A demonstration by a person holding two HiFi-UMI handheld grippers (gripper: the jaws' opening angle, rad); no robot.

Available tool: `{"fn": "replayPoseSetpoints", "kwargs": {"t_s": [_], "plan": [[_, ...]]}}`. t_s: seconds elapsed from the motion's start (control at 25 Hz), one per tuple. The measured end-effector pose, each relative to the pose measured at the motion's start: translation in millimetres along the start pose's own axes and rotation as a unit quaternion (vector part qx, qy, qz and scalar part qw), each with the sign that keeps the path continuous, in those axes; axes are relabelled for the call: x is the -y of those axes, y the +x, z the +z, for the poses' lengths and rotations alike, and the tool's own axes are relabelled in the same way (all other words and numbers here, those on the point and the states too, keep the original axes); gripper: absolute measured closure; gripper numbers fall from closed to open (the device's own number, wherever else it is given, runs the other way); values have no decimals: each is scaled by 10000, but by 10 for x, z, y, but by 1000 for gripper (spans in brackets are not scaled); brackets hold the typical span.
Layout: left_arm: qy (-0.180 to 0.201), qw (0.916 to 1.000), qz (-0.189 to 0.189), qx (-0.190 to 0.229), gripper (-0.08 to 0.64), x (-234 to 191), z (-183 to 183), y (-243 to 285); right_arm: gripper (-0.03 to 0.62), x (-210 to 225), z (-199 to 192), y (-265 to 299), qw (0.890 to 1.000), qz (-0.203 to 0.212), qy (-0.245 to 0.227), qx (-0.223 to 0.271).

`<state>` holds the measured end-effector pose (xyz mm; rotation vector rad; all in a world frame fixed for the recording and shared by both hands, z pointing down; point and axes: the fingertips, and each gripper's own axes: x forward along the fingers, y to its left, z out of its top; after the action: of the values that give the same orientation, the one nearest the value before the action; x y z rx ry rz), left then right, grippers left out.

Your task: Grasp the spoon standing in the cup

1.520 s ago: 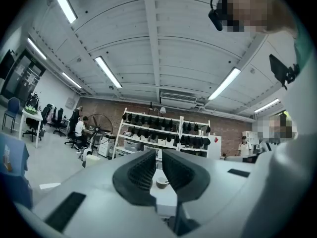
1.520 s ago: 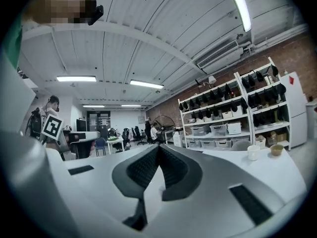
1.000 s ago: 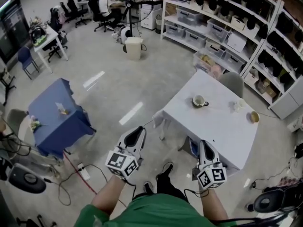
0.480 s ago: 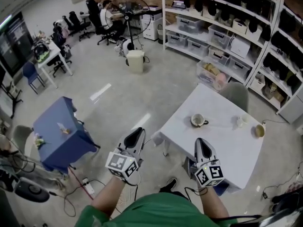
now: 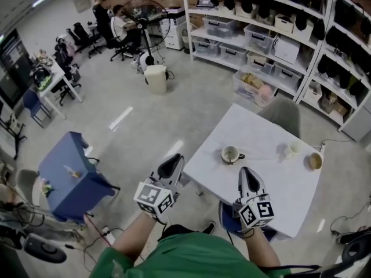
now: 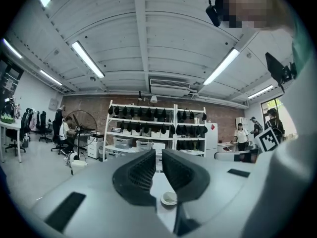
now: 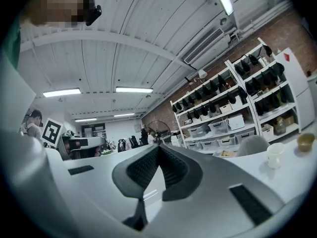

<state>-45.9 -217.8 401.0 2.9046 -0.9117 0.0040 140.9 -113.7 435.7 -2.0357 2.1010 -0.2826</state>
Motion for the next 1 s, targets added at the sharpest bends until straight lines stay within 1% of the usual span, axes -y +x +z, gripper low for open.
{"fn": "replayPoseSetpoints", "kwargs": {"t_s": [0.12, 0.28, 0.44, 0.6, 0.68, 0.8, 0.88, 1.0], "plan": [[98, 9997, -189, -126, 506, 99, -68, 225, 571, 169, 5, -20, 9999, -128, 43, 30], [127, 9991, -388, -140, 506, 44, -121, 532, 571, 361, 39, 31, 9991, -416, 8, 100], [22, 9974, -680, -219, 506, -156, -289, 912, 571, 574, -70, 163, 9963, -852, -26, 60], [52, 9934, -1098, -313, 506, -349, -558, 1394, 571, 838, -197, 361, 9903, -1389, -55, 70], [44, 9904, -1310, -428, 506, -454, -713, 1568, 571, 877, -289, 400, 9861, -1662, -44, 1], [133, 9837, -1720, -506, 506, -616, -831, 1890, 571, 911, -308, 554, 9792, -2029, -87, 29], [223, 9763, -2051, -652, 506, -667, -922, 2062, 571, 882, -302, 647, 9735, -2285, -91, 58], [407, 9644, -2446, -922, 505, -644, -1147, 2220, 571, 848, -338, 732, 9664, -2569, -56, 47]]}}
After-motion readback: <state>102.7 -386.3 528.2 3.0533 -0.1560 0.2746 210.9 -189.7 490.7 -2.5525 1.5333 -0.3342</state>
